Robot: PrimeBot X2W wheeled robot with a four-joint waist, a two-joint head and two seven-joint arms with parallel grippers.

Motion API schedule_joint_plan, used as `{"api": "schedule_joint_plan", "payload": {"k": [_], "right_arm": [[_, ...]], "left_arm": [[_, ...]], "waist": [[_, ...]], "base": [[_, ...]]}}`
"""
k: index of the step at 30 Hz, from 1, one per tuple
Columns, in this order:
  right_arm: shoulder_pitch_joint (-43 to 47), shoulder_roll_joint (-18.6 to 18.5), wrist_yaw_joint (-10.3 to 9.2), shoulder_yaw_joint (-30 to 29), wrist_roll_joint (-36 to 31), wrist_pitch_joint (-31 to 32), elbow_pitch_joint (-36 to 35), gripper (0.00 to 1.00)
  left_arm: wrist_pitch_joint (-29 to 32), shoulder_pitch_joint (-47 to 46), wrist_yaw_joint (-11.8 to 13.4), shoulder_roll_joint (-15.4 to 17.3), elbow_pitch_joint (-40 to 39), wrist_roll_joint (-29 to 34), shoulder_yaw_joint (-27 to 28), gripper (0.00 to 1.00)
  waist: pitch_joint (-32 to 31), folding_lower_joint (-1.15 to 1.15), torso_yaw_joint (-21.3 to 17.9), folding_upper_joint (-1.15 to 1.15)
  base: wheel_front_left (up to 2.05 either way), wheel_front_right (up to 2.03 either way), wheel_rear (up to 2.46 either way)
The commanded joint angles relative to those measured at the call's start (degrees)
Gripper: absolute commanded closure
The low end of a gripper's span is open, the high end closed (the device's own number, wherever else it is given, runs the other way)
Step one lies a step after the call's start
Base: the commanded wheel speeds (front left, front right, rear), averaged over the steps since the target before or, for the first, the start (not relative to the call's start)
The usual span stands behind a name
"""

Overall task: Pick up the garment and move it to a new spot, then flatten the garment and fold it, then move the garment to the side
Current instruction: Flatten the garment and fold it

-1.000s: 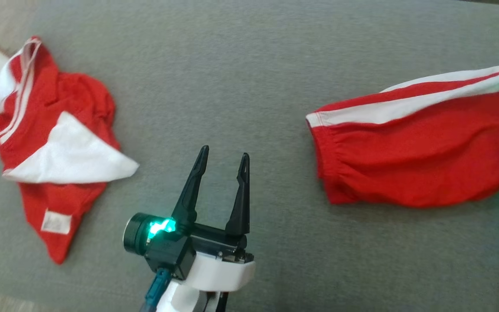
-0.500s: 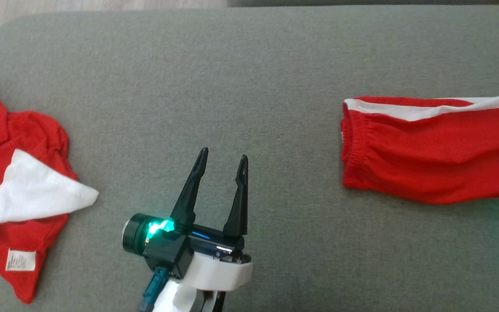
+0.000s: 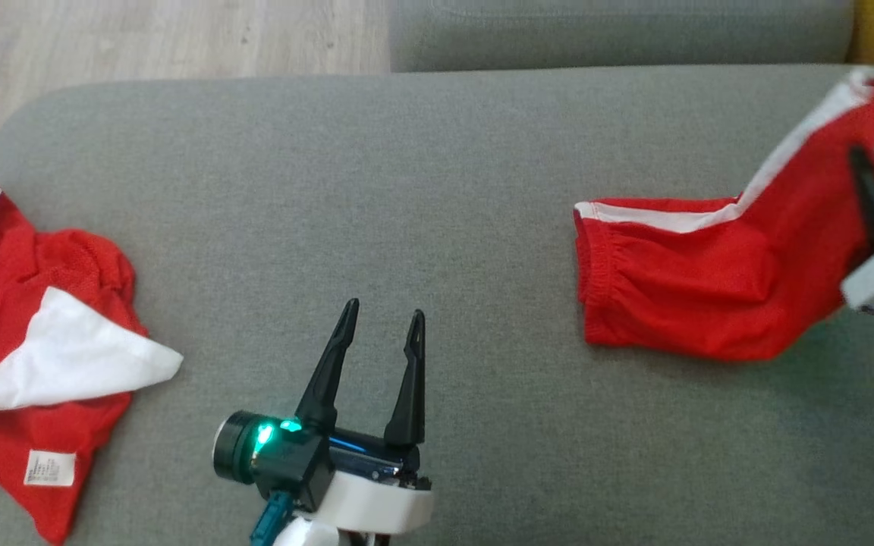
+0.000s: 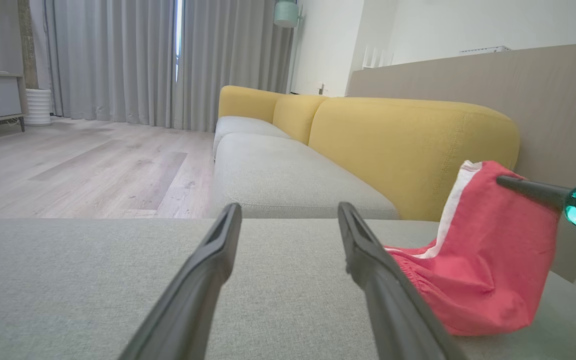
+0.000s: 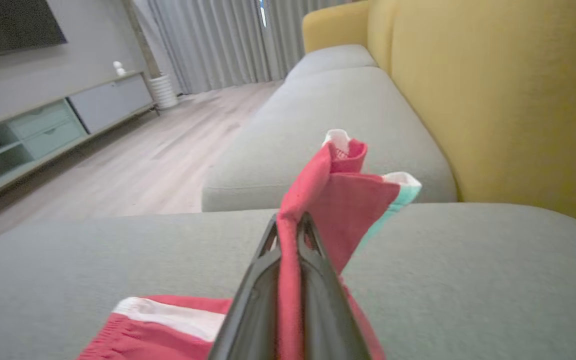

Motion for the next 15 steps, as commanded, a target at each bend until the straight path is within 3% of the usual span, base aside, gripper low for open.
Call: {"api": "schedule_joint_plan", "payload": {"k": [1,11,13,14,15], "right_arm": [[0.03,-0.28,0.39,0.49,-0.76,-0.42,-2.91,1.0],[5.07,11.34,0.39,2.5,-4.39,3.65,-12.05,0.97],[6.38,13.98,0.39,2.78,-5.17,4.03,-12.11,0.48],[7.0,15.09,0.39,2.67,-5.31,4.06,-12.28,0.0],[7.55,15.9,0.39,2.42,-5.52,3.82,-12.59,0.0]], "left_arm": [[-0.29,-0.46,-0.07,-0.32,-1.7,-0.33,1.94,0.0],[-0.29,0.49,-0.16,-0.32,-2.23,-0.95,2.01,0.0],[-0.29,0.37,-0.2,-0.32,-2.21,-1.16,1.73,0.0],[-0.29,0.25,-0.17,-0.32,-2.24,-1.28,1.57,0.0],[-0.29,0.12,-0.09,-0.32,-2.32,-1.38,1.46,0.0]], "waist": [[-0.79,0.01,0.54,0.0],[-1.0,0.01,3.05,0.0],[-0.82,0.01,3.51,0.0],[-0.72,0.01,3.71,0.0],[-0.68,0.01,3.85,0.0]], "base": [[0.0,0.0,0.0],[0.0,0.0,0.0],[0.0,0.0,0.0],[0.0,0.0,0.0],[0.0,0.0,0.0]]}}
